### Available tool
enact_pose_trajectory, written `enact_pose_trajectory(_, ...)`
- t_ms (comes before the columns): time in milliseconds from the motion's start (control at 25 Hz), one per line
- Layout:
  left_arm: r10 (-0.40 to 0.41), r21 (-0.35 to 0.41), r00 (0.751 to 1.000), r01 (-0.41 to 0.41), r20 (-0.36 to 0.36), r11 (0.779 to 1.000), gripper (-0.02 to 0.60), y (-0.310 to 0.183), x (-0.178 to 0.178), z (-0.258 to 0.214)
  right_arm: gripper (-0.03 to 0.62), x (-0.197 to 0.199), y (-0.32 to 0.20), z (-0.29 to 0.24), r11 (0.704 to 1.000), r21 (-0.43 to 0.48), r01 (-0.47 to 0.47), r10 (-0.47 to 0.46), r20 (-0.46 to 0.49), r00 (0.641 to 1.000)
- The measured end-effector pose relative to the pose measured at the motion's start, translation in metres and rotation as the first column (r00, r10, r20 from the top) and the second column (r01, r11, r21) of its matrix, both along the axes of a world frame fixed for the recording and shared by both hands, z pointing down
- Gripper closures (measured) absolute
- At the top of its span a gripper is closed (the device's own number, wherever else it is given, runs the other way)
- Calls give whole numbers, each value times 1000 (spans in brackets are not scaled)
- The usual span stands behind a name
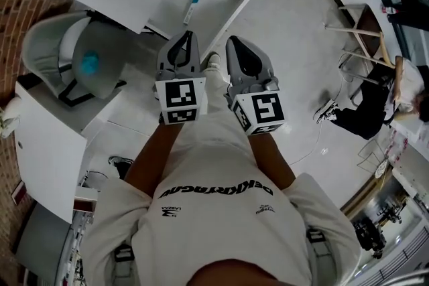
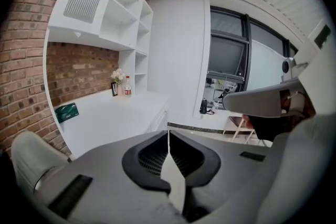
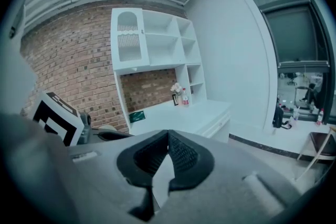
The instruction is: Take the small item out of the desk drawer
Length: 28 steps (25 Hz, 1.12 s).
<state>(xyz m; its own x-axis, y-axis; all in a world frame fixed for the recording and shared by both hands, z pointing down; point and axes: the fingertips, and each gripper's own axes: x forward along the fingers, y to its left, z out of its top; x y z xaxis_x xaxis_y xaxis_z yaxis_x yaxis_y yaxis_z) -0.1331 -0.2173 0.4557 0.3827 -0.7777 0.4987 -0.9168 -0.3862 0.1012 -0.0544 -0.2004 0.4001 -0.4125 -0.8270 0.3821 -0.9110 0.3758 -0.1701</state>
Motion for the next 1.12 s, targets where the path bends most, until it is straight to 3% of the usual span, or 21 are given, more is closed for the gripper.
enact_pose_trajectory(600, -6, -165, 997, 19, 79, 986, 508, -60, 19, 114, 595, 21, -47, 88, 991, -114, 67, -67, 5, 998)
enact_pose_trajectory(1120, 49, -318, 984, 7, 168, 948, 436, -91, 18, 205, 595, 30, -71, 135, 982, -178, 67, -65, 13, 998)
